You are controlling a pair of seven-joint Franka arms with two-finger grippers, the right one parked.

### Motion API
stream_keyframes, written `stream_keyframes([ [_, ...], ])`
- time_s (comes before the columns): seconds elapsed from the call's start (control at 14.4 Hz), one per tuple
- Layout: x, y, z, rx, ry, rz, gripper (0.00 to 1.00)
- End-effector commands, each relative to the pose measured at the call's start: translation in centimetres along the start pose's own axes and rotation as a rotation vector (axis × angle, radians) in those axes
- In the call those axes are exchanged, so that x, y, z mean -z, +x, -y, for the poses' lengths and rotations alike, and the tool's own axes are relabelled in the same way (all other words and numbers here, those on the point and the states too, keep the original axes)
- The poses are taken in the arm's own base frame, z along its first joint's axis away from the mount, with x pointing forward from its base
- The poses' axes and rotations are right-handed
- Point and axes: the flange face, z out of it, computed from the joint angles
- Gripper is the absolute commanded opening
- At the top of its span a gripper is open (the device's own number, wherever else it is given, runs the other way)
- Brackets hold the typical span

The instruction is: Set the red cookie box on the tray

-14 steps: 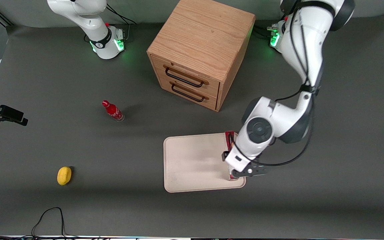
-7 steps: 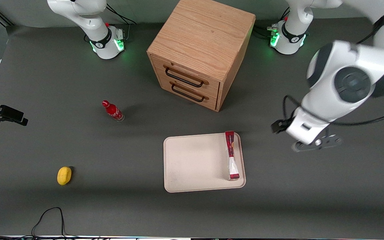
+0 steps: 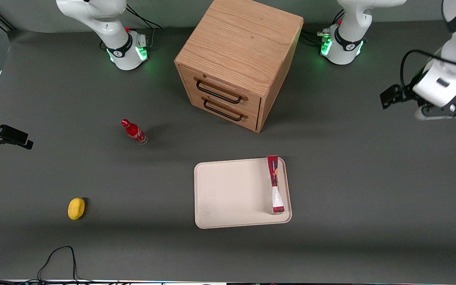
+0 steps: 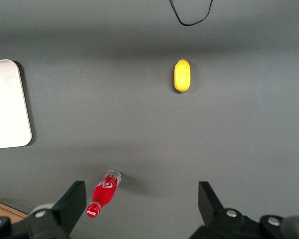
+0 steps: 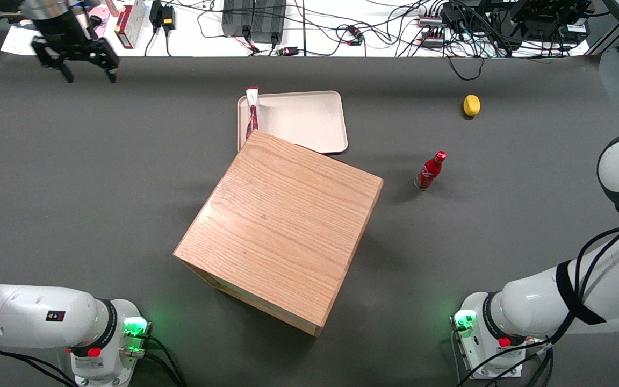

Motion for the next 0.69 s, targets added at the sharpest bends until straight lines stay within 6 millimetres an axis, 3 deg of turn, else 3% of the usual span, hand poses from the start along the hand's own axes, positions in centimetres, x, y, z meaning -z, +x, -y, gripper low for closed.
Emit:
stream_keyframes([
  [0.0,1.3,-3.7,-0.1,-0.037,0.004,0.017,1.00],
  [0.14,2.0,-4.3,0.1,-0.039,0.004,0.015,1.00],
  [0.62,2.0,-2.6,-0.3,-0.041,-0.018,-0.052,1.00],
])
